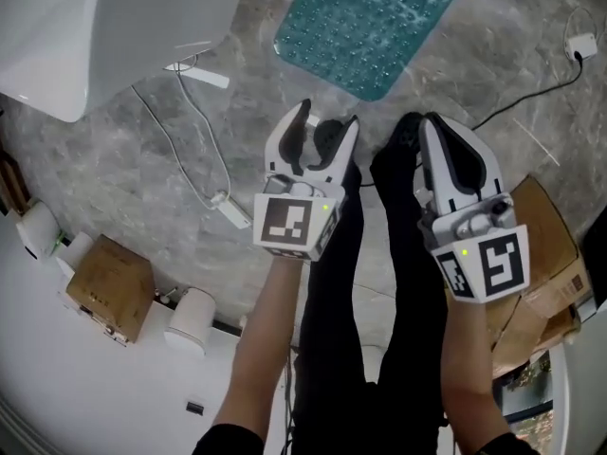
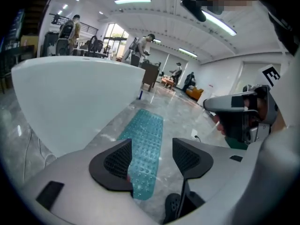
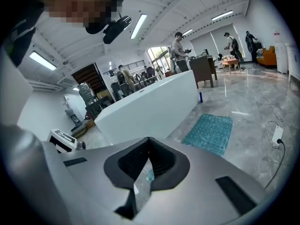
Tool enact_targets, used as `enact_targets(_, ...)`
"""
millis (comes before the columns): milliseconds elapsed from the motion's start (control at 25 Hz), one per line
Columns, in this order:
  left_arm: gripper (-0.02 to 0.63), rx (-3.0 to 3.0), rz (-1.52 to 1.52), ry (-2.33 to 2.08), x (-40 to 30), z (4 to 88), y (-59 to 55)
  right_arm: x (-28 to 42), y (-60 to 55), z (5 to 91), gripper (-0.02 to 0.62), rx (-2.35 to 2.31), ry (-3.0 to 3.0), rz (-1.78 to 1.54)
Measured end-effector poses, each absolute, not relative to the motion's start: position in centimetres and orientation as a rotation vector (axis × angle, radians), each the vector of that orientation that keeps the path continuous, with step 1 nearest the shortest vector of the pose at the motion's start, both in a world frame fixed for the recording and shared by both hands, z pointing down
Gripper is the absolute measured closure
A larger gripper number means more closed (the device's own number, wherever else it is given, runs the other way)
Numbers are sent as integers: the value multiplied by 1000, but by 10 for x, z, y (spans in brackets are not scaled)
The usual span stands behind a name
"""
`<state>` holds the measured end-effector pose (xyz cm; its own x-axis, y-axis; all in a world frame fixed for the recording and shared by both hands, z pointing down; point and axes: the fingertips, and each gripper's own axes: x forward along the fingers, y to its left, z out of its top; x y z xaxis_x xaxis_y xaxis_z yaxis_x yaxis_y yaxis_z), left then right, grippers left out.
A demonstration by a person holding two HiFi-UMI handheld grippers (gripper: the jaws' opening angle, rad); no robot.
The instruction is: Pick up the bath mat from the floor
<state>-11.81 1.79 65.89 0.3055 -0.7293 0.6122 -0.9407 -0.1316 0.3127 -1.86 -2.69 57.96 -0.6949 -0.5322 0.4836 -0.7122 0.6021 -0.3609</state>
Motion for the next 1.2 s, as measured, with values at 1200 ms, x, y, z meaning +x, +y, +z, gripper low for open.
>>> enact_targets(1200,264,1145,-14,-1358,-160,1110,71,-87,-33,812,583,904,-2437,931)
